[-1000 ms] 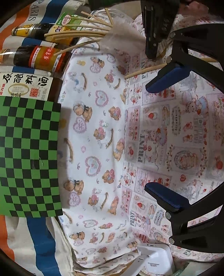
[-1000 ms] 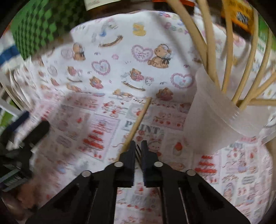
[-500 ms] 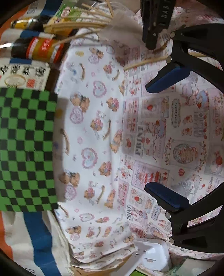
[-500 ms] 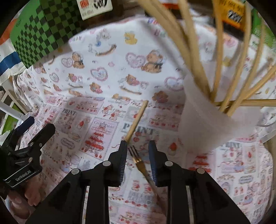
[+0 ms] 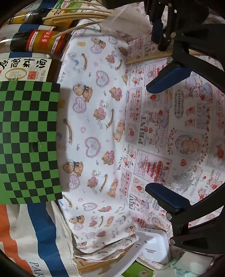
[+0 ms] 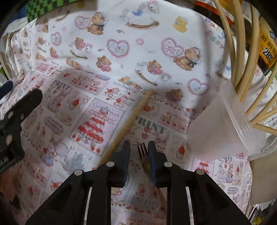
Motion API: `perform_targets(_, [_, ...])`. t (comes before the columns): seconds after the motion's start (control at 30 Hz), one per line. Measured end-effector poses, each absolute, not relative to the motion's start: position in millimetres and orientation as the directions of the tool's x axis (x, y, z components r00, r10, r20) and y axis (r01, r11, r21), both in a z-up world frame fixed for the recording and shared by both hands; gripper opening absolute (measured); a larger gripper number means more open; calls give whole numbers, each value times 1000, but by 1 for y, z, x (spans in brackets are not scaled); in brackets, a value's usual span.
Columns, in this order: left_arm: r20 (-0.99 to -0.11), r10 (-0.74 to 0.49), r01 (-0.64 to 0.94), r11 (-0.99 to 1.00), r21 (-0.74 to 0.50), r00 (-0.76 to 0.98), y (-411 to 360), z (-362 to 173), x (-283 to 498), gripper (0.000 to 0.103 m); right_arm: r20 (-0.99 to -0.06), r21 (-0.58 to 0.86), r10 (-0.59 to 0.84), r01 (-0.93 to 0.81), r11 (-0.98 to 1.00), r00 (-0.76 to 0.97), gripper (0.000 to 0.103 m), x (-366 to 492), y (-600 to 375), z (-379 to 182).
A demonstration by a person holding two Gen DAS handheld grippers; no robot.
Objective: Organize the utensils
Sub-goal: 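Lift the fork with the right gripper while the left gripper grasps the last chopstick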
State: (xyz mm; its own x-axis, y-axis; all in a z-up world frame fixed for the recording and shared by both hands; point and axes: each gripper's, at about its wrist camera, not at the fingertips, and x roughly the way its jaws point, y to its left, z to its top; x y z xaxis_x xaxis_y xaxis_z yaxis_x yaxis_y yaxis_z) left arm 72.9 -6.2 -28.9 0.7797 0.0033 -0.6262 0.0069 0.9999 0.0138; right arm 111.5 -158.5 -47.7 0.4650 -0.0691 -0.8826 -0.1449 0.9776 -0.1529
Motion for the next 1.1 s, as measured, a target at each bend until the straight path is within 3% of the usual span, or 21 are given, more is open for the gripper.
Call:
perform_targets(0.13, [-625,4,-6,1000,-1,781,-2,-29,73,102,-888,-89,-36,-94,992,459,3,116,-172,-47])
perform_targets(0.5, [-625,3,1,1000,7,780,-5,-29,73,102,-847,152,153,-45,987,509,2,92,-226,-21])
perform_targets(0.63, [-607,13,48,995,85,794,-15,-24,65,102,-773,250,223,-37,968,594,2,72,-245,2])
perform_targets(0.73, [-629,-150,198,980,6,763,-29,-7,54,93,-674,285,257,-78,955,693,2,47,-265,22])
perform_targets(0.8, [-629,-185,244,970,8,755,-45,5,49,92,-606,306,284,-111,945,743,2,31,-276,30])
perform_targets(0.87, [-649,-209,303,952,35,732,-68,10,52,80,-545,328,306,-137,935,781,2,20,-284,35])
perform_targets(0.97, [-681,-301,410,912,-1,667,-98,13,64,73,-456,314,297,-160,936,839,2,6,-296,46])
perform_targets(1.1, [-752,-246,355,935,-18,611,-122,3,101,55,-367,345,307,-178,921,878,2,-11,-309,64])
